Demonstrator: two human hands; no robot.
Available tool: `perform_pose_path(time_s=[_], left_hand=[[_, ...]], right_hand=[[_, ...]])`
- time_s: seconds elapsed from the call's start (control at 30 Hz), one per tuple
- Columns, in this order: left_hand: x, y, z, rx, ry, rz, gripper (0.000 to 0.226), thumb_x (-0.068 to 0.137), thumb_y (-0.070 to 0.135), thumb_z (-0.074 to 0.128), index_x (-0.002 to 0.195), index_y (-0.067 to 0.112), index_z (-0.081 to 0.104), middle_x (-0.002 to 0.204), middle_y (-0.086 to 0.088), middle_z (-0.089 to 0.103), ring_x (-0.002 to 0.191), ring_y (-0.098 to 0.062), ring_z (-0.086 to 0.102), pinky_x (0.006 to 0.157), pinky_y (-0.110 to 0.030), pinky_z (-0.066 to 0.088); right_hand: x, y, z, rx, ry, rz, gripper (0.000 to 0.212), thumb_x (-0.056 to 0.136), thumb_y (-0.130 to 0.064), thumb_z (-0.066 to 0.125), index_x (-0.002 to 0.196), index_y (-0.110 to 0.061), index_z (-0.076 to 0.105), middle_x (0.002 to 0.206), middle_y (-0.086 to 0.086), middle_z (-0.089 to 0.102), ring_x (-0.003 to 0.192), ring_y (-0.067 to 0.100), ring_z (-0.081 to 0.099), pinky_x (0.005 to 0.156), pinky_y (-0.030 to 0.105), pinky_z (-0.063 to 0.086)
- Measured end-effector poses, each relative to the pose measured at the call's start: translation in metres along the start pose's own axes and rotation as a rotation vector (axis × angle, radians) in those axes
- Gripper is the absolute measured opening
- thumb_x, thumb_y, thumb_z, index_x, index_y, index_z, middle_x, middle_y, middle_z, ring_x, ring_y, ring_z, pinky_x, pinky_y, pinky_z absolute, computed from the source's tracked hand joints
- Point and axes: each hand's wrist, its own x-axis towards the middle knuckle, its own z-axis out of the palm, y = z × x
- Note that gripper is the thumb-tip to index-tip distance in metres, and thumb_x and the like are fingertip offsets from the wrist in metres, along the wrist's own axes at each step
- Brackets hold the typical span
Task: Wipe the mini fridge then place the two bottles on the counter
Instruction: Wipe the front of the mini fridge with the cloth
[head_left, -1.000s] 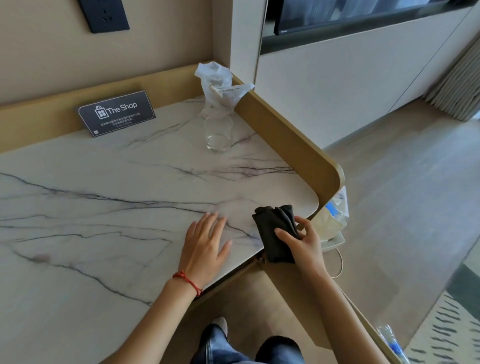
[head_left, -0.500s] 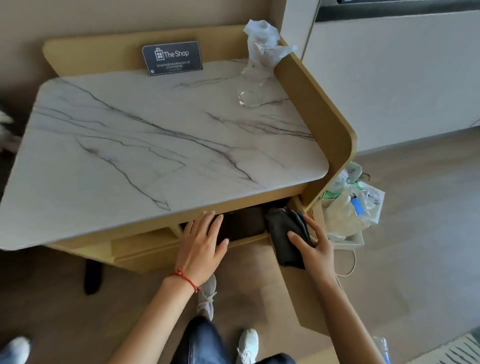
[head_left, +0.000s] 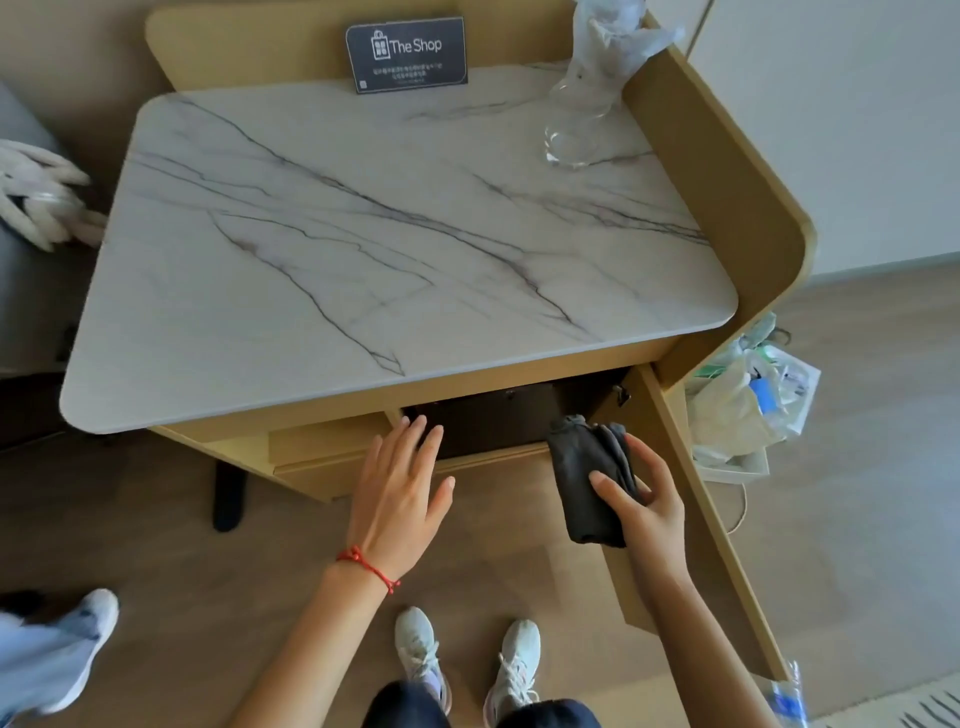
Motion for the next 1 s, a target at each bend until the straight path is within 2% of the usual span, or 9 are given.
perform_pose_path(time_s=[0.17, 0.3, 0.43, 0.5, 0.6, 0.7, 0.8, 0.9, 1.0], left_hand=[[0.002, -0.027, 0.018, 0.000, 0.018, 0.058, 0.047, 0.092, 0.036, 0.033, 0.125, 0.006, 0.049, 0.130, -0.018, 0.055, 0.122, -0.034, 0.049, 0.098, -0.053, 0.040], [0.005, -0.042, 0.037, -0.025, 0.010, 0.067, 0.052, 0.096, 0.042, 0.019, 0.128, 0.009, 0.043, 0.132, -0.017, 0.053, 0.125, -0.030, 0.045, 0.099, -0.050, 0.042], [0.016, -0.059, 0.077, -0.038, 0.058, 0.042, 0.050, 0.096, 0.042, 0.022, 0.128, 0.009, 0.042, 0.132, -0.017, 0.053, 0.127, -0.026, 0.038, 0.103, -0.045, 0.037], [0.022, -0.066, 0.105, -0.050, 0.081, 0.030, 0.049, 0.097, 0.041, 0.023, 0.128, 0.009, 0.042, 0.132, -0.018, 0.053, 0.127, -0.026, 0.037, 0.103, -0.043, 0.033], [0.028, -0.077, 0.144, -0.042, 0.106, 0.023, 0.049, 0.096, 0.041, 0.024, 0.129, 0.009, 0.041, 0.133, -0.018, 0.052, 0.127, -0.026, 0.037, 0.103, -0.044, 0.037], [0.035, -0.091, 0.181, -0.019, 0.146, 0.039, 0.049, 0.096, 0.039, 0.026, 0.129, 0.007, 0.043, 0.132, -0.019, 0.051, 0.127, -0.027, 0.037, 0.104, -0.039, 0.032], [0.040, -0.107, 0.215, 0.020, 0.179, 0.058, 0.047, 0.095, 0.038, 0.029, 0.130, 0.008, 0.041, 0.134, -0.018, 0.050, 0.129, -0.026, 0.036, 0.103, -0.042, 0.035], [0.044, -0.129, 0.264, 0.023, 0.227, 0.064, 0.049, 0.095, 0.040, 0.030, 0.132, 0.010, 0.039, 0.137, -0.017, 0.047, 0.132, -0.025, 0.033, 0.103, -0.046, 0.039], [0.053, -0.149, 0.307, -0.009, 0.307, 0.100, 0.048, 0.095, 0.038, 0.034, 0.133, 0.010, 0.038, 0.139, -0.017, 0.045, 0.134, -0.026, 0.031, 0.106, -0.046, 0.035]], right_hand=[[0.013, 0.024, 0.026, 0.005, 0.000, -0.004, 0.051, 0.081, -0.009, 0.066, 0.125, -0.025, 0.048, 0.115, -0.003, 0.061, 0.099, 0.015, 0.064, 0.070, 0.030, 0.060], [0.030, 0.046, 0.036, 0.030, 0.004, -0.003, 0.051, 0.081, -0.006, 0.065, 0.125, -0.024, 0.047, 0.113, -0.010, 0.059, 0.093, 0.002, 0.065, 0.062, 0.019, 0.057], [0.060, 0.076, 0.038, 0.034, -0.026, -0.009, 0.051, 0.080, -0.002, 0.064, 0.124, -0.021, 0.046, 0.109, -0.011, 0.060, 0.090, -0.001, 0.065, 0.060, 0.016, 0.055], [0.079, 0.097, 0.037, 0.025, -0.046, -0.020, 0.051, 0.080, -0.004, 0.065, 0.122, -0.024, 0.047, 0.114, -0.008, 0.060, 0.095, 0.004, 0.065, 0.066, 0.020, 0.057], [0.108, 0.129, 0.038, 0.017, -0.080, -0.062, 0.050, 0.078, -0.005, 0.066, 0.119, -0.029, 0.049, 0.116, -0.009, 0.060, 0.102, 0.009, 0.063, 0.074, 0.024, 0.058], [0.133, 0.158, 0.043, 0.027, -0.117, -0.106, 0.051, 0.078, -0.005, 0.066, 0.119, -0.029, 0.049, 0.113, -0.011, 0.061, 0.099, 0.005, 0.063, 0.068, 0.020, 0.057], [0.157, 0.188, 0.049, 0.055, -0.146, -0.132, 0.054, 0.077, -0.002, 0.066, 0.121, -0.026, 0.047, 0.110, -0.013, 0.060, 0.094, 0.001, 0.064, 0.063, 0.017, 0.055], [0.182, 0.232, 0.057, 0.061, -0.159, -0.210, 0.054, 0.077, -0.001, 0.066, 0.119, -0.028, 0.047, 0.105, -0.016, 0.062, 0.094, -0.001, 0.064, 0.063, 0.015, 0.054], [0.208, 0.271, 0.069, 0.092, -0.139, -0.341, 0.053, 0.075, 0.000, 0.067, 0.113, -0.031, 0.046, 0.099, -0.016, 0.066, 0.097, 0.001, 0.064, 0.066, 0.015, 0.054]])
